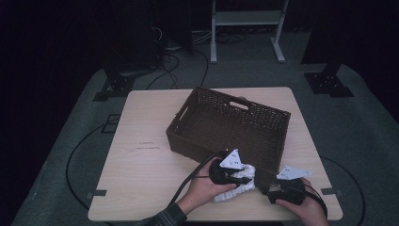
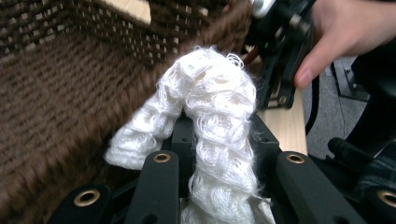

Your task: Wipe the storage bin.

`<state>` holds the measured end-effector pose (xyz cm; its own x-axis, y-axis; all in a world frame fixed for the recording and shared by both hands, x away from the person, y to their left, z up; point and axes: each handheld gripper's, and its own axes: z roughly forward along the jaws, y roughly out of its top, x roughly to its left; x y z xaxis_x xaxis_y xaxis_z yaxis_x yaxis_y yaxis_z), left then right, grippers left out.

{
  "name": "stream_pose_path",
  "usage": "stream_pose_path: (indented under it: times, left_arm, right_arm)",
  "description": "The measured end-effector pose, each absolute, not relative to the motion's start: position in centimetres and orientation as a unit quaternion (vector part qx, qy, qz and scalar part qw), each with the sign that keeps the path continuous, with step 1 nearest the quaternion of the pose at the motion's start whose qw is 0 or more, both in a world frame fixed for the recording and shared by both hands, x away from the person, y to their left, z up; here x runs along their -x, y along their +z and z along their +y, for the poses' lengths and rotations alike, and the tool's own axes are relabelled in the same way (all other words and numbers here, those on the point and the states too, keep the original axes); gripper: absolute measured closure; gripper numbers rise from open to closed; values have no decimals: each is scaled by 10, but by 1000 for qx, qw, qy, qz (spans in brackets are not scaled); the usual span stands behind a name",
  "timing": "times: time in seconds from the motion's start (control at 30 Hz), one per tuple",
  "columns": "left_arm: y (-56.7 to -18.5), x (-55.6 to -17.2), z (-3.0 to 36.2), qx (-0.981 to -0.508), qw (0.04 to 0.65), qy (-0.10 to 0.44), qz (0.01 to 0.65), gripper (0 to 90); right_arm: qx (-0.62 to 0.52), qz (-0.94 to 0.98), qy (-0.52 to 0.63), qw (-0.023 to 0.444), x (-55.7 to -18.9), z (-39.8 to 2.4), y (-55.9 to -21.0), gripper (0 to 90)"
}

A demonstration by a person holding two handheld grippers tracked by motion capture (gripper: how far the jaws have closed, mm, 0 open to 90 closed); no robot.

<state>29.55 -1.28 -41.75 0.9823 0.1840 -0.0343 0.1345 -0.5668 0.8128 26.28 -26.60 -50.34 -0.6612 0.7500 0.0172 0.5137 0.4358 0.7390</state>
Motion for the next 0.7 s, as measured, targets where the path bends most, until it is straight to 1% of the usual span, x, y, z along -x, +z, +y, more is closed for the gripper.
stream_pose_path:
  times: [0.7]
  left_arm:
    - [-423, -291, -41, -888, 455, 4, 67, 697]
  right_arm:
    - [-379, 832, 372, 160, -263, -266, -504, 189]
